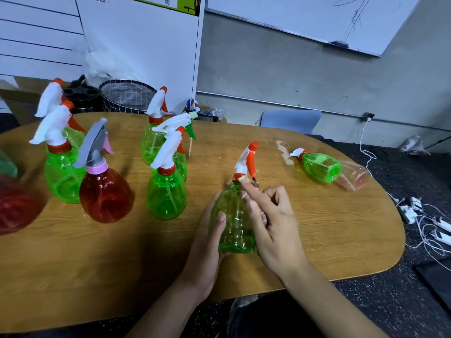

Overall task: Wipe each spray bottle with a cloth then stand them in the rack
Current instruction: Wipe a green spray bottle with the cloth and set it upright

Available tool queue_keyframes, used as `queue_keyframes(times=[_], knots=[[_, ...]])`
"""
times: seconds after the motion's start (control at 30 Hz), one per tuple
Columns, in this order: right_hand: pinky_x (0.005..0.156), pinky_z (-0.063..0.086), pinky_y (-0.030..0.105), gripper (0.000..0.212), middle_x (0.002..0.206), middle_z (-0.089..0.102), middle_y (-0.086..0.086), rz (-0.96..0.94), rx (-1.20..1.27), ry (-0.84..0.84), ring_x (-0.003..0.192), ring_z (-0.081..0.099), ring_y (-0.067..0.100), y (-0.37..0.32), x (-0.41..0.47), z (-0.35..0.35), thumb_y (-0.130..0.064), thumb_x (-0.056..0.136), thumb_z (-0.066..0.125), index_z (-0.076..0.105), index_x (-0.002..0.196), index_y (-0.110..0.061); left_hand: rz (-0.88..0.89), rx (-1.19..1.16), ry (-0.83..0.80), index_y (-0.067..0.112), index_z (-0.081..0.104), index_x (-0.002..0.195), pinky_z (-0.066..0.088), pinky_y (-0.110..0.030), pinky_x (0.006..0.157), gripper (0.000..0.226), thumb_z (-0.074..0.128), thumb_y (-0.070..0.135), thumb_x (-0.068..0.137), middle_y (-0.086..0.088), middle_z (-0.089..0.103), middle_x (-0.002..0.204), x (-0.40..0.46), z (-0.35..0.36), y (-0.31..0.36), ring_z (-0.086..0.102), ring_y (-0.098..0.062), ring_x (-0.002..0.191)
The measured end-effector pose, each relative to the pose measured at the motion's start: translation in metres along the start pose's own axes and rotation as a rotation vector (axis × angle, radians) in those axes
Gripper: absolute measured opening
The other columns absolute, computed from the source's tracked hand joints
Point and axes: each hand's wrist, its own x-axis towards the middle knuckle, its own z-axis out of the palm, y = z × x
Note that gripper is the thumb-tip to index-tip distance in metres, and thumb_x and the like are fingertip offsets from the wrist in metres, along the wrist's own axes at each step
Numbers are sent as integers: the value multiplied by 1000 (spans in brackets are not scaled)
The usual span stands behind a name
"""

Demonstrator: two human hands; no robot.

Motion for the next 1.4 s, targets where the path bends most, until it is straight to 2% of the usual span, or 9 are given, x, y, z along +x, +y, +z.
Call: queue_keyframes(times=[0.2,0.37,0.5,0.73,0.83,1.0,1.1,1.23,1.4], knots=[[57,49,30,37,104,38,-3,-579,-235,-167,90,50,20,5,-19,-17,-50,108,47,59,141,-39,36,31,-3,30,45,158,58,-33,95,54,37,43,107,-8,68,143,1,-1,-1,66,-25,131],[60,49,30,41,100,37,-3,-253,-147,-53,87,49,13,1,8,-10,-50,106,45,63,140,-37,3,53,9,37,44,158,53,-57,108,60,50,51,100,-1,62,152,0,3,2,59,-26,141],[66,49,25,47,98,37,-7,-50,-74,-31,86,52,6,-5,15,-3,-58,107,37,62,143,-41,-16,18,25,42,45,156,55,-52,105,61,54,52,97,2,62,152,-1,1,2,60,-25,140],[56,46,23,37,102,38,-4,-596,-221,-177,89,46,9,-4,-24,-12,-46,104,52,69,135,-34,8,-12,9,32,44,158,58,-41,104,44,34,39,116,-11,68,142,0,-3,1,65,-34,132],[51,46,24,36,100,38,-5,-647,-271,-158,87,50,12,-2,-24,-14,-46,104,53,71,134,-37,11,14,-8,28,46,158,58,-36,99,50,39,44,110,-13,69,140,1,-1,4,68,-30,128],[57,44,23,39,95,39,-4,-216,-132,-23,75,48,8,-6,6,-7,-50,103,50,65,137,-37,2,13,-12,31,44,158,55,-50,104,57,44,46,103,-4,64,149,-1,3,5,61,-27,138],[63,45,17,42,92,40,-7,-54,-49,36,81,53,7,-10,17,0,-53,103,47,69,135,-37,-25,-5,4,37,45,156,60,-41,97,57,47,48,100,1,65,148,-1,3,4,63,-23,136],[56,53,31,38,96,38,-6,-203,-96,-27,77,49,7,-14,-3,0,-46,102,54,64,138,-38,-36,-29,10,34,41,160,52,-53,108,59,44,48,103,-6,62,152,-1,-2,3,60,-29,140],[57,52,30,37,99,42,-4,-643,-189,-145,86,54,15,2,-34,-5,-39,100,65,69,136,-35,-31,-48,25,34,46,156,59,-38,99,57,49,50,101,-10,70,141,0,-1,6,68,-31,129]])
